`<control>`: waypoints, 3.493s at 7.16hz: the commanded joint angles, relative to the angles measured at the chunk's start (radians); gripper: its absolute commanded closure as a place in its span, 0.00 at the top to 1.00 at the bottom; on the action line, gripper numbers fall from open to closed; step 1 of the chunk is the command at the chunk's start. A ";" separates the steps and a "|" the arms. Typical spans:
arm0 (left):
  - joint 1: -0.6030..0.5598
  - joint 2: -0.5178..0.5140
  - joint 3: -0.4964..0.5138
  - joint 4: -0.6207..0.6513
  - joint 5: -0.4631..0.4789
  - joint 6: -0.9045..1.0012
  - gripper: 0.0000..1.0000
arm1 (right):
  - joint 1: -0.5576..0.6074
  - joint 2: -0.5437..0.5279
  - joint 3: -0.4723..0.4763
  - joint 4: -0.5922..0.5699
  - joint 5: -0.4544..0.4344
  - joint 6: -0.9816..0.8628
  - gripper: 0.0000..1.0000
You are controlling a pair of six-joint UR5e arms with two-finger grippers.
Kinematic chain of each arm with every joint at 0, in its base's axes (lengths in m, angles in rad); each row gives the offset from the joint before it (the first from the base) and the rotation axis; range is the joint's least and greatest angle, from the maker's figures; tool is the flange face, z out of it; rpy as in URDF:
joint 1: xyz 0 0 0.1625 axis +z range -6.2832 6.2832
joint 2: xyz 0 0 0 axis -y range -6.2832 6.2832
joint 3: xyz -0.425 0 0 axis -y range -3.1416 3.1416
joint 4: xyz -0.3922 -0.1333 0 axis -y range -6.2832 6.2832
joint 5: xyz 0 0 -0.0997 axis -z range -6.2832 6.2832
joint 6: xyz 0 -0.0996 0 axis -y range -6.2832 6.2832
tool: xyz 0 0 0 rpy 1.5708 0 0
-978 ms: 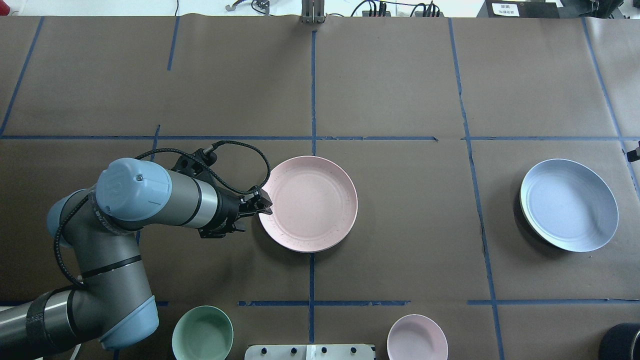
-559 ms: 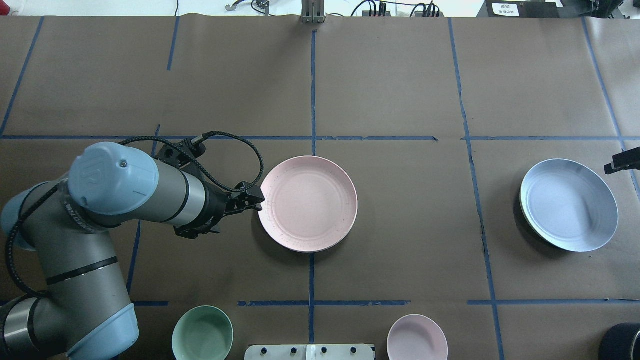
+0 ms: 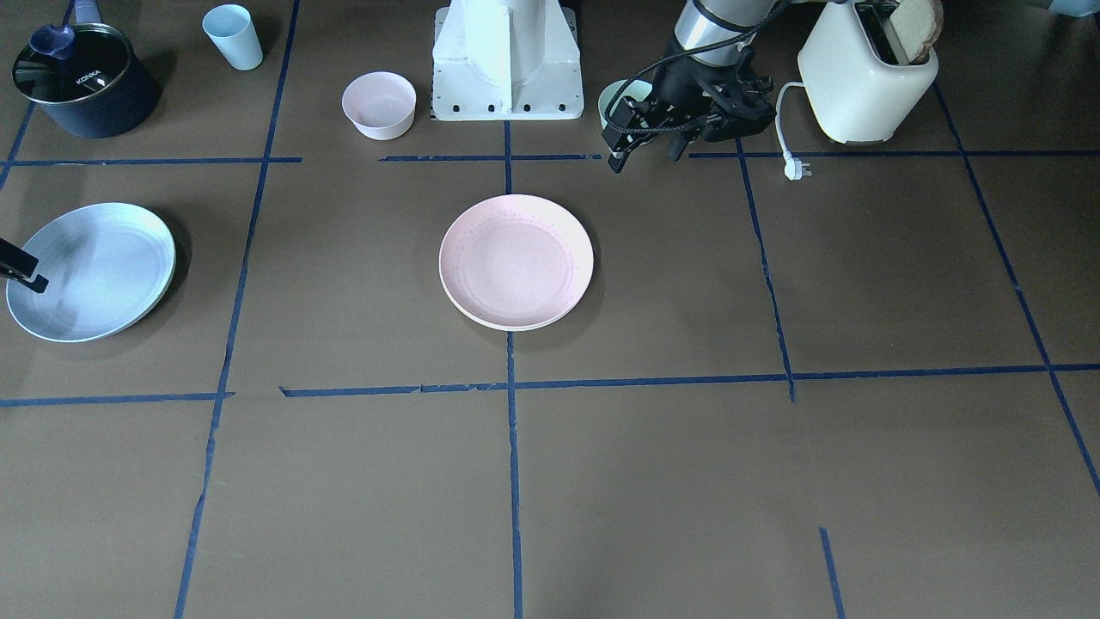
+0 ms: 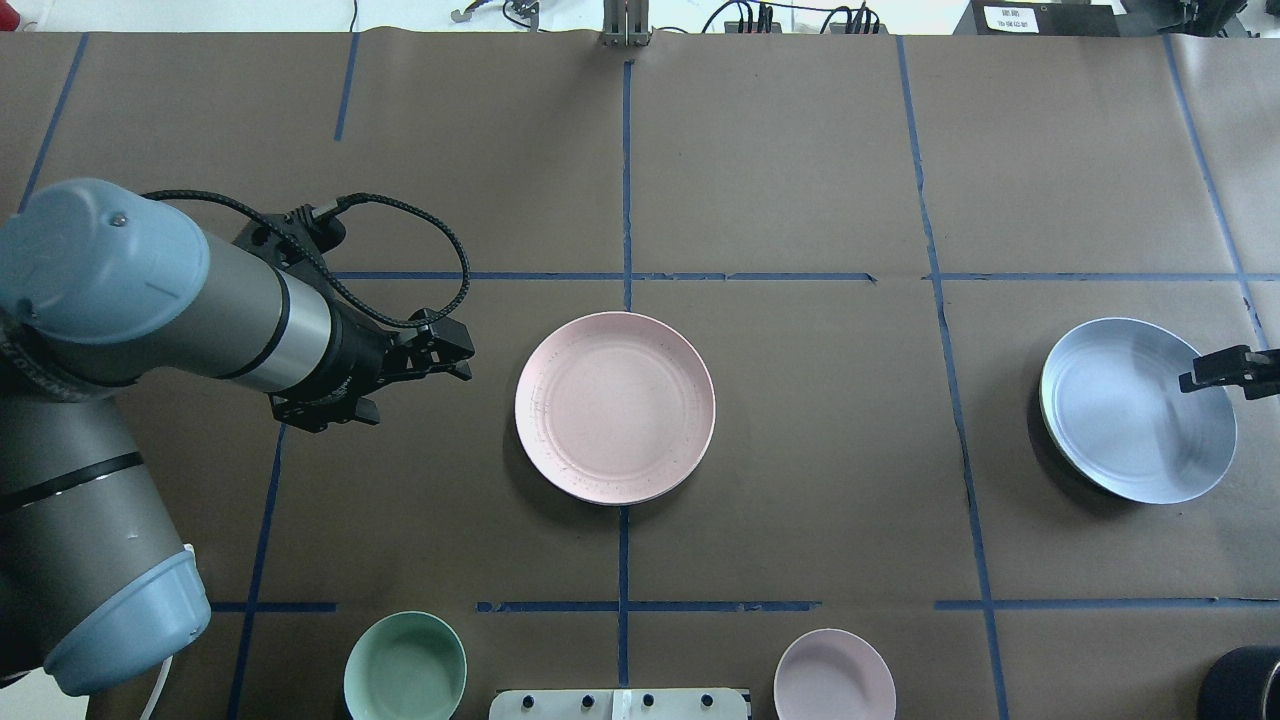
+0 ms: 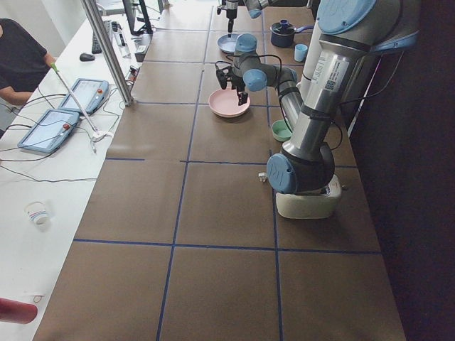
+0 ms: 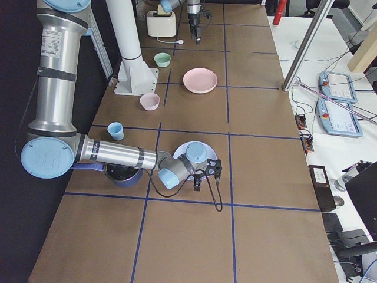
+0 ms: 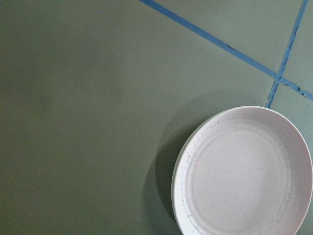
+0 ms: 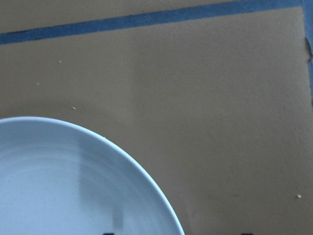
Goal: Stack three plates with pink and blue
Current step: 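Open the left gripper and withdraw it while the right gripper grasps the blue plate, then carry the light blue plate with the right gripper onto the pink plate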
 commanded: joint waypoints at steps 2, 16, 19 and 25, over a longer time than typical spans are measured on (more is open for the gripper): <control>-0.050 0.003 -0.024 0.050 -0.025 0.029 1.00 | -0.002 -0.016 0.000 0.003 0.000 0.000 0.00; -0.750 0.296 0.263 0.265 -0.314 1.531 1.00 | -0.072 0.326 0.245 -0.060 0.137 0.514 0.00; -0.780 0.296 0.370 0.175 -0.315 1.579 1.00 | -0.343 0.467 0.448 -0.395 -0.151 0.648 0.00; -0.802 0.296 0.394 0.172 -0.315 1.606 1.00 | -0.635 0.615 0.401 -0.526 -0.464 0.728 0.01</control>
